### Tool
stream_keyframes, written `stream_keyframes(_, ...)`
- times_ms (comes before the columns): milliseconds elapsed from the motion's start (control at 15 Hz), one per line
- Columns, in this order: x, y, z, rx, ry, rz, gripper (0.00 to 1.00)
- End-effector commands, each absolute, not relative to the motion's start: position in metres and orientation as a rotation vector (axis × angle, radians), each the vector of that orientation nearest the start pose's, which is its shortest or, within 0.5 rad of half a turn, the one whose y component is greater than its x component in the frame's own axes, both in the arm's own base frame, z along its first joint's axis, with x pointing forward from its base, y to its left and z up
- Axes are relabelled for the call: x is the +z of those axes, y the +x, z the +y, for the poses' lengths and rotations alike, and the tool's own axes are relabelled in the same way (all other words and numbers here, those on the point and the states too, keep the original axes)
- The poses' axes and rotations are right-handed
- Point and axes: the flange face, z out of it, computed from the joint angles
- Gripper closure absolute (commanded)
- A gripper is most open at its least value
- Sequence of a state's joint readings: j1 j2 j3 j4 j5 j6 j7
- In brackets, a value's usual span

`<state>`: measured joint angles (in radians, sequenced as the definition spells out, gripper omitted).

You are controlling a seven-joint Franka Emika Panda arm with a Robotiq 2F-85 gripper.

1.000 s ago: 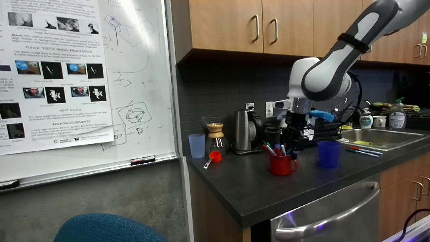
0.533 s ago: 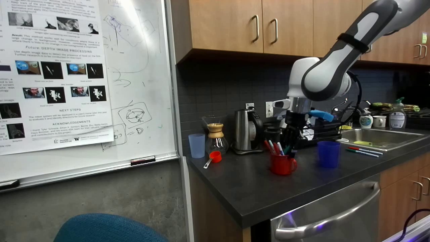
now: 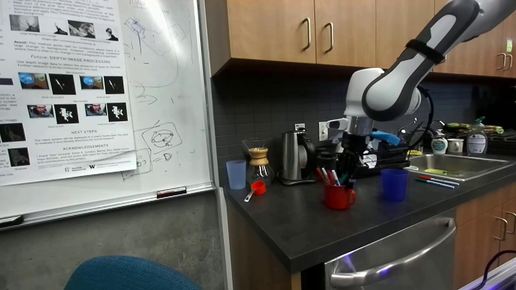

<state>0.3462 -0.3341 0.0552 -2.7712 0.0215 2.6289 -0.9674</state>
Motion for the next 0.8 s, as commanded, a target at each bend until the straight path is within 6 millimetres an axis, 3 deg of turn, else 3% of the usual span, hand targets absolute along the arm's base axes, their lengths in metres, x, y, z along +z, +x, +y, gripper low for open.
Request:
stream_keyframes(0,0.346,0.359,0.153,-0.343,-2.536,-2.006,0.95)
stream_keyframes(267,0.361,0.357,0.152,-0.393,-2.586,-1.990,0.95)
stream_keyframes(667,0.368,0.358,0.152,-0.421,-2.616,-1.965,0.95)
stream_keyframes(733,0.367,0.358,0.153,-0.420,-2.615,-1.963,0.58)
